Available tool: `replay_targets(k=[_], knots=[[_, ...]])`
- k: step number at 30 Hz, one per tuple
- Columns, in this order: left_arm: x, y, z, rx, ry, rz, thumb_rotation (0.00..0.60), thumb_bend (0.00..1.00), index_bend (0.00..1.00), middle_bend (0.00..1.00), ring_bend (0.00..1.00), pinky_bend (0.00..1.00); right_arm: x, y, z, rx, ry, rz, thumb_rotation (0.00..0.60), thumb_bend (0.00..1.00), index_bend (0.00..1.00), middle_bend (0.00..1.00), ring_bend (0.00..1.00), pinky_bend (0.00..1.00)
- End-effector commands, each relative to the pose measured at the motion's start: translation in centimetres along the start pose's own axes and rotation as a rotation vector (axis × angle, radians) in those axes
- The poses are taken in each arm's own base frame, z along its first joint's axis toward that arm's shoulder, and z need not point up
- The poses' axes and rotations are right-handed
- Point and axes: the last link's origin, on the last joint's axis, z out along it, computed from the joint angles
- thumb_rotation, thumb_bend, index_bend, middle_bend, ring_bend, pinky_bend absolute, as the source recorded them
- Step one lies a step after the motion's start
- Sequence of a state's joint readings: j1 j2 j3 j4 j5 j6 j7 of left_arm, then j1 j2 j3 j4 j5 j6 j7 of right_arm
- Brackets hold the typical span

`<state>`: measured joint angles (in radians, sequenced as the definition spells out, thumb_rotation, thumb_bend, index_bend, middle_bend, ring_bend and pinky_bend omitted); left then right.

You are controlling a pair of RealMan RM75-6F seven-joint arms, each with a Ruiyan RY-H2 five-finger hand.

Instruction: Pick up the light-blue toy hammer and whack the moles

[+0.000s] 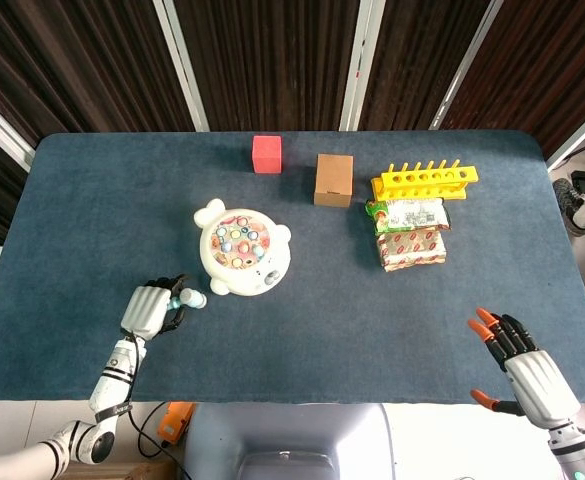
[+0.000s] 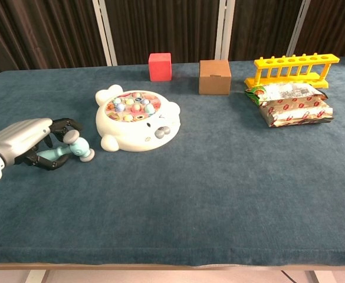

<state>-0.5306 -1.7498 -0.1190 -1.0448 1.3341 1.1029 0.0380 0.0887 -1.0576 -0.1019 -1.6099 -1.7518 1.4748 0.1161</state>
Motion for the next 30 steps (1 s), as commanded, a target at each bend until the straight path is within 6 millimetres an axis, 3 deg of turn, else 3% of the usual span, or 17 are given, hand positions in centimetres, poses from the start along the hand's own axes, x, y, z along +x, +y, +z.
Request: replay_targets(k=[1, 12, 14, 16, 17, 20, 24, 27, 30], knots=[[0.0, 0.0, 0.0, 0.000, 0.000, 0.000, 0.600, 0.42, 0.19, 0.33, 0.28, 0.35, 0.0, 0.0, 0.0, 0.000, 0.000, 0.000, 0.600, 0.22, 0.00, 0.00, 0.00, 0.00], [1.8, -0.1, -1.5, -0.037, 0.048, 0.010, 0.600, 0.41, 0.18, 0.30, 0.25, 0.32, 0.0, -0.1, -0.1, 0.004, 0.002, -0.003, 0.600, 0.22, 0.00, 0.00, 0.00, 0.00], [2.6, -0.7, -2.2, -0.042, 0.068, 0.020, 0.600, 0.41, 0.16, 0.25, 0.22, 0.31, 0.0, -0.1, -0.1, 0.005, 0.002, -0.002, 0.600, 0.22, 0.00, 0.00, 0.00, 0.00], [4.3, -2.0, -3.4, -0.034, 0.114, 0.044, 0.600, 0.41, 0.10, 0.10, 0.13, 0.27, 0.1, 0.0, -0.2, 0.002, 0.006, -0.001, 0.600, 0.22, 0.00, 0.00, 0.00, 0.00], [5.1, -2.7, -4.4, -0.029, 0.141, 0.052, 0.600, 0.41, 0.06, 0.04, 0.07, 0.23, 0.2, 0.1, -0.2, -0.002, 0.007, -0.004, 0.600, 0.22, 0.00, 0.00, 0.00, 0.00], [7.6, -5.0, -9.1, -0.026, 0.216, 0.044, 0.600, 0.41, 0.00, 0.00, 0.00, 0.12, 0.3, 0.4, -0.4, -0.028, 0.005, -0.011, 0.600, 0.22, 0.00, 0.00, 0.00, 0.00], [9.2, -7.6, -17.8, 0.032, 0.159, 0.018, 0.600, 0.41, 0.00, 0.00, 0.00, 0.01, 0.4, 0.6, -0.6, -0.072, 0.001, -0.029, 0.600, 0.22, 0.00, 0.00, 0.00, 0.00], [9.5, -8.4, -20.6, 0.054, 0.187, 0.033, 0.600, 0.41, 0.00, 0.00, 0.00, 0.00, 0.3, 0.6, -0.6, -0.099, -0.004, -0.053, 0.600, 0.22, 0.00, 0.00, 0.00, 0.00], [9.0, -9.0, -20.9, 0.068, 0.135, 0.051, 0.600, 0.41, 0.00, 0.00, 0.00, 0.00, 0.3, 0.5, -0.6, -0.111, -0.003, -0.072, 0.600, 0.22, 0.00, 0.00, 0.00, 0.00]])
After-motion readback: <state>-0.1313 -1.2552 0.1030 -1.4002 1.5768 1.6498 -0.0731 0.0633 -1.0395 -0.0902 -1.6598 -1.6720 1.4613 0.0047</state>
